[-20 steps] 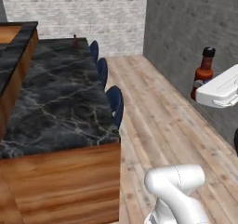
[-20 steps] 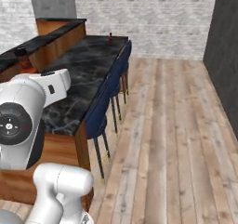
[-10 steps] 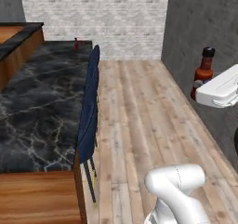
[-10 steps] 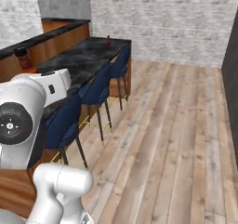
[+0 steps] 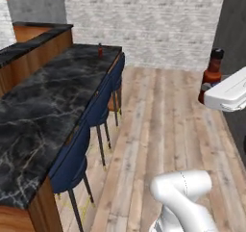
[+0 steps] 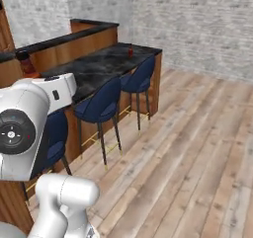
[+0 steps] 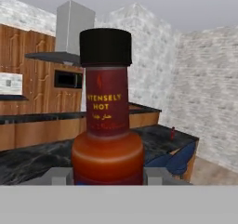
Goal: The dining table condiment station is running low on condiment bottle. Refill the condiment station by opening the cabinet and taking the condiment bottle from the cabinet and placing it on the dining table.
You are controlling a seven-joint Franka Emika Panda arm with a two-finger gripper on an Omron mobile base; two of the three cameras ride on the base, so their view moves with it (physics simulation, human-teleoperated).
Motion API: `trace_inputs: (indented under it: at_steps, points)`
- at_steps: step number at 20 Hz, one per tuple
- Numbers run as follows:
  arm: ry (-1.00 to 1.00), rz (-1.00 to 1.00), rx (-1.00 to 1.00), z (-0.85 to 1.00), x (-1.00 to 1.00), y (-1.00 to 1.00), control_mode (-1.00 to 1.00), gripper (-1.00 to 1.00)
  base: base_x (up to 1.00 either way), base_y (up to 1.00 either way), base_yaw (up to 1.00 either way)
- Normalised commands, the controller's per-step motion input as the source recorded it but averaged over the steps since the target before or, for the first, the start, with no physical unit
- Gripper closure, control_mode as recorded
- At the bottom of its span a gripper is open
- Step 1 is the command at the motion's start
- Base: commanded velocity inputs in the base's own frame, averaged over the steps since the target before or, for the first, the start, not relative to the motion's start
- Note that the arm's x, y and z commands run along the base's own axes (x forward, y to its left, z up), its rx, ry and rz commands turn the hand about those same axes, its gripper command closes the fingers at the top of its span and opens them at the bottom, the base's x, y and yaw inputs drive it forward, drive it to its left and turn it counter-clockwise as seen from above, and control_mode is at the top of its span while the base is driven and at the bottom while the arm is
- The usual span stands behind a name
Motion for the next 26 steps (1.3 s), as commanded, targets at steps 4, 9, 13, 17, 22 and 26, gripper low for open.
trace_inputs:
  at_steps: [4, 9, 13, 17, 22, 26]
  points:
    - [0.00, 0.00, 0.00, 0.00, 0.00, 0.00, 1.00, 1.00, 1.00, -0.54, 0.55]
    - [0.00, 0.00, 0.00, 0.00, 0.00, 0.00, 1.00, 1.00, 1.00, -0.68, 0.50]
    - [0.00, 0.00, 0.00, 0.00, 0.00, 0.00, 1.00, 1.00, 1.00, -0.78, 0.46]
    - [0.00, 0.00, 0.00, 0.00, 0.00, 0.00, 1.00, 1.00, 1.00, -0.76, 0.47]
    - [0.00, 0.00, 0.00, 0.00, 0.00, 0.00, 1.00, 1.00, 1.00, -0.78, 0.46]
    - [0.00, 0.00, 0.00, 0.00, 0.00, 0.00, 1.00, 1.00, 1.00, -0.78, 0.46]
